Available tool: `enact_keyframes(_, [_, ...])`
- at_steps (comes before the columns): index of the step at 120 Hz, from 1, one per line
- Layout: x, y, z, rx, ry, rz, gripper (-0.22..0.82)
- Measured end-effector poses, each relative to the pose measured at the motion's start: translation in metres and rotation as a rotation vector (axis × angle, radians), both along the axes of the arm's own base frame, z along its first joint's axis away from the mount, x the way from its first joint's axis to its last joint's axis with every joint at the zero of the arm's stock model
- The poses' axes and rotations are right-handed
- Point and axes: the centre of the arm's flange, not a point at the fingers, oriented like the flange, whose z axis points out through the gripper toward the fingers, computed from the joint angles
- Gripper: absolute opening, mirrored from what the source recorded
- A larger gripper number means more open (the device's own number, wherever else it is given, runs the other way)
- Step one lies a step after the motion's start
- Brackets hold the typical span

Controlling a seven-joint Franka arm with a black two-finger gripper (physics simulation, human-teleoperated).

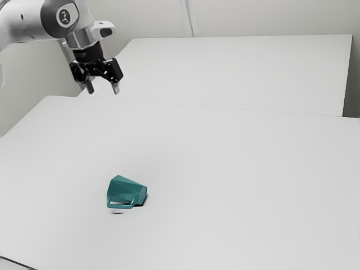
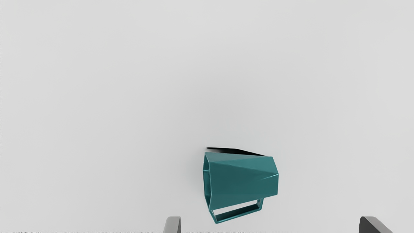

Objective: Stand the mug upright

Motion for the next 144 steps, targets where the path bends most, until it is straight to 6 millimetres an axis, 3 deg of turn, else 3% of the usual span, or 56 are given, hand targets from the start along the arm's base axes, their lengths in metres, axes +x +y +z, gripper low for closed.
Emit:
enact_keyframes(19, [-0.001, 0.001, -0.008, -0.004, 0.022, 0.007, 0.60])
enact_keyframes(39, [-0.006, 0.005, -0.056, -0.027, 0.104, 0.027, 0.60])
enact_keyframes(69, [-0.027, 0.050, -0.141, -0.128, 0.228, 0.155, 0.60])
enact_keyframes(94, [-0.043, 0.081, -0.180, -0.281, 0.262, 0.258, 0.60])
enact_keyframes(115, [-0.067, 0.113, -0.232, -0.443, 0.306, 0.355, 0.60])
enact_keyframes(144, [-0.072, 0.134, -0.261, -0.576, 0.257, 0.350, 0.60])
